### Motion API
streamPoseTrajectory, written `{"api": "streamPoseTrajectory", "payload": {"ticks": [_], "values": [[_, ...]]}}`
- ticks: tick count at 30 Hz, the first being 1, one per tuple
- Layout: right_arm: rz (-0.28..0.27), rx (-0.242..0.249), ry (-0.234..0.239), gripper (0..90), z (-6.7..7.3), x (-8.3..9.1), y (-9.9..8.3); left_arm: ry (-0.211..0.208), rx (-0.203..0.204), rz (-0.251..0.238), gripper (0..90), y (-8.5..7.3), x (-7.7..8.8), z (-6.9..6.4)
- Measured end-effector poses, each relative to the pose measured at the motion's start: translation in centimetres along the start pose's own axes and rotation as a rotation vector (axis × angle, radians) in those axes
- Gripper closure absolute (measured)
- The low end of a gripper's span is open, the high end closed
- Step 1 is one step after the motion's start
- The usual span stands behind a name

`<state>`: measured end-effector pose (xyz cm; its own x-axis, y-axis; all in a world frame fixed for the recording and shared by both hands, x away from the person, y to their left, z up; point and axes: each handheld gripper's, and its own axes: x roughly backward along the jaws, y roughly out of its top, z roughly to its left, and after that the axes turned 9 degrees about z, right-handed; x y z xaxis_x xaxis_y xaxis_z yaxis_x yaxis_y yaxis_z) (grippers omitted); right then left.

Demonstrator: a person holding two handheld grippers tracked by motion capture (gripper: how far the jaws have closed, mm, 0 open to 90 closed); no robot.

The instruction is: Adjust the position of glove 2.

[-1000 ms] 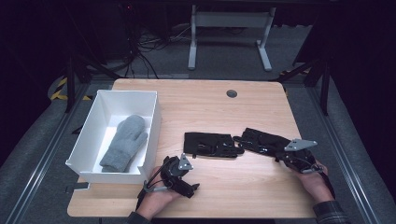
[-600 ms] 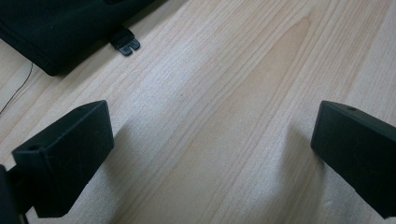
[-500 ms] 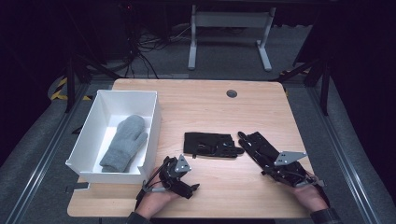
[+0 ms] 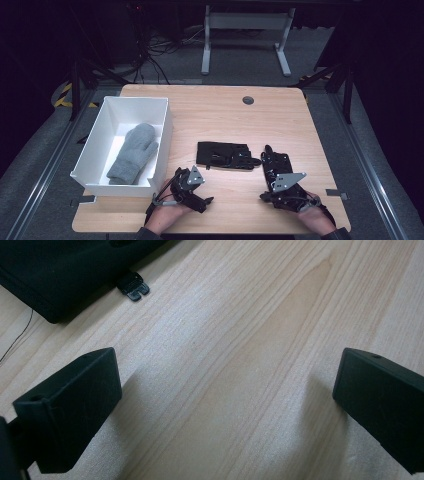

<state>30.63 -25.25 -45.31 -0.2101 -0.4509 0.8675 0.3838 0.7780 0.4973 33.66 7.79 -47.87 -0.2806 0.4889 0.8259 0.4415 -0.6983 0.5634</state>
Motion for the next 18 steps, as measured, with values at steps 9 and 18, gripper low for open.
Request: {"api": "streamPoseTrajectory", "payload": {"ticks": [9, 18], "values": [[-0.091, -0.098, -0.122, 90.0, -3.8, 2.4, -1.0, 0.001, 0.002, 0.001, 0.0, 0.0, 0.0, 0.0], [-0.032, -0.131, -0.133, 90.0, -5.4, 1.6, -2.4, 0.000, 0.000, 0.000, 0.0, 0.0, 0.0, 0.0]]}}
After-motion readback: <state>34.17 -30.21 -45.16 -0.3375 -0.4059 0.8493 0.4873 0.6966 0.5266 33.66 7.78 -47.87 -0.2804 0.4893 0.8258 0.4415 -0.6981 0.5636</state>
